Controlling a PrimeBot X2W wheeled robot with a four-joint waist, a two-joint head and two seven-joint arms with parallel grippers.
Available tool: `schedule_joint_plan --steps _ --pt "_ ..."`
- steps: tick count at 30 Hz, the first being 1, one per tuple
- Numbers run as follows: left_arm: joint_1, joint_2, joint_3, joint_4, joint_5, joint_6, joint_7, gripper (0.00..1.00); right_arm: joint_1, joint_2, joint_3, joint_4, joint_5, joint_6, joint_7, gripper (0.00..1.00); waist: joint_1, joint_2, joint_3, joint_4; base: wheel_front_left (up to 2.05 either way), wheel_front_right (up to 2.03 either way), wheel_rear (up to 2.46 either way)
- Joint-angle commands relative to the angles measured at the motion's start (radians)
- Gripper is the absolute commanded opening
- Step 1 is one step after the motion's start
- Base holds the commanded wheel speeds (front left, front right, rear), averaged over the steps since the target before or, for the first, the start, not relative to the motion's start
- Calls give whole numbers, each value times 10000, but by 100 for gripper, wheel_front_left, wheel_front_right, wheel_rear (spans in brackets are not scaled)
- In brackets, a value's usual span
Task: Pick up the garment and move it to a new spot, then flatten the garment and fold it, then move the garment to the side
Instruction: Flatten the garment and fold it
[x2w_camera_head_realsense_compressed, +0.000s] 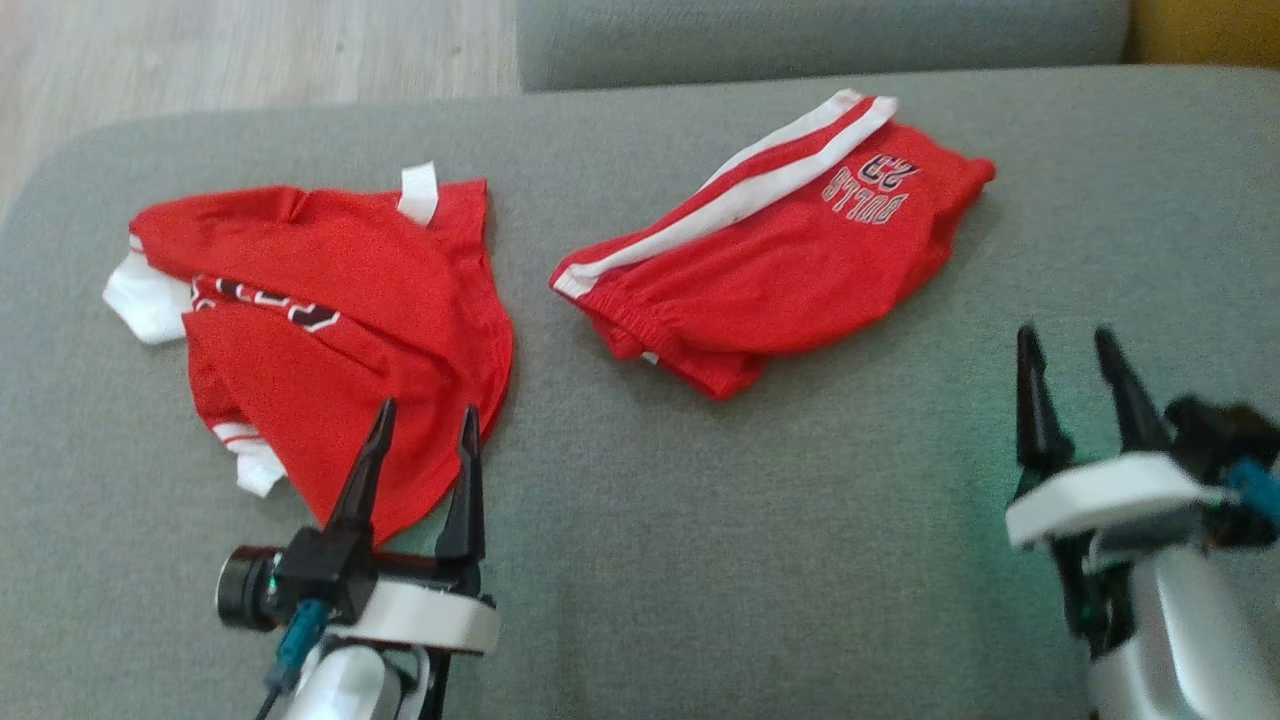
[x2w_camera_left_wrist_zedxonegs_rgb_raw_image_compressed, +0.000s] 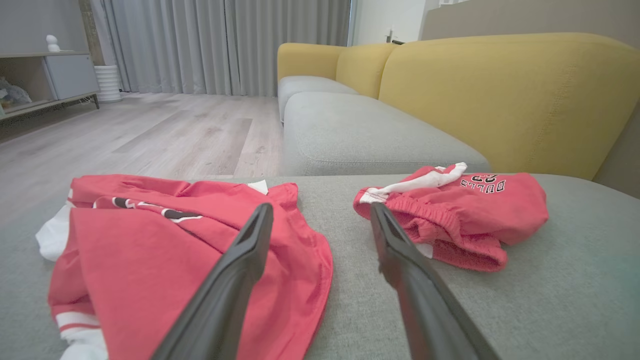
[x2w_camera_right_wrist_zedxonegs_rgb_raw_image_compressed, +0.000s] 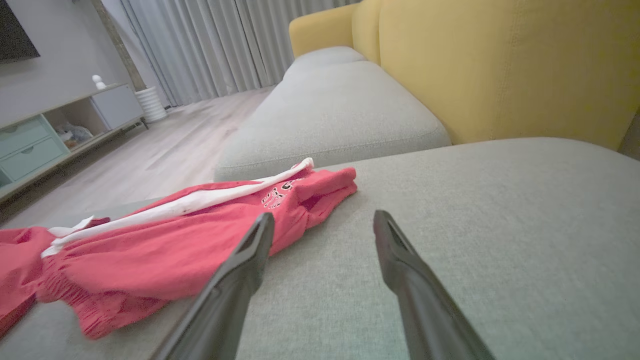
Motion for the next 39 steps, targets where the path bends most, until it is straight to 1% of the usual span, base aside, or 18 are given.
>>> schedule_joint_plan --steps 1,5,9,13,19,23,26,29,33,35,38,39 --pt "-538 -8 466 -322 85 -34 -93 100 -626 -25 176 -285 -161 -9 54 100 -1 -1 306 193 0 0 0" --pt "-749 -234 587 -257 308 -283 -93 100 -1700 -25 -488 249 -327 -9 718 100 -1 -1 802 468 0 0 0" --pt "-1031 -429 578 -122 535 -574 -93 100 -3137 -25 -1438 1297 -501 -9 1606 100 -1 -1 1247 780 0 0 0" --pt "-1304 -619 569 -8 723 -801 -93 100 -4581 -25 -2358 2554 -1019 -9 2400 100 -1 -1 1590 1136 0 0 0" --pt "-1609 -905 272 180 1006 -1013 -93 100 -6183 -25 -3888 4167 -2442 -9 2806 100 -1 -1 1990 1650 0 0 0" --pt "-1766 -1021 92 152 1037 -1040 -93 100 -6930 -121 -4924 4784 -3785 -9 3062 100 -1 -1 2202 1929 0 0 0" --pt "-1849 -1059 -5 183 1025 -1074 -93 100 -7318 -269 -5457 5064 -4819 -9 3312 100 -1 -1 2348 2082 0 0 0" --pt "-1908 -1077 -61 221 999 -1092 -93 100 -7590 -360 -6009 5322 -5603 -9 3634 100 -1 -1 2463 2187 0 0 0" --pt "-1980 -1088 -86 226 948 -1117 -93 100 -7866 -459 -6525 5696 -6318 -9 4003 100 -1 -1 2586 2291 0 0 0" --pt "-1999 -1089 -91 222 917 -1116 -93 100 -7923 -483 -6579 5819 -6439 -9 4078 100 -1 -1 2601 2306 0 0 0" --pt "-2057 -1091 -100 211 844 -1078 -93 100 -8139 -583 -6485 6387 -6561 -9 4271 100 -1 -1 2642 2316 0 0 0" --pt "-2066 -1091 -105 207 833 -1056 -93 100 -8207 -652 -6434 6588 -6537 -9 4312 80 -1 -1 2645 2306 0 0 0"
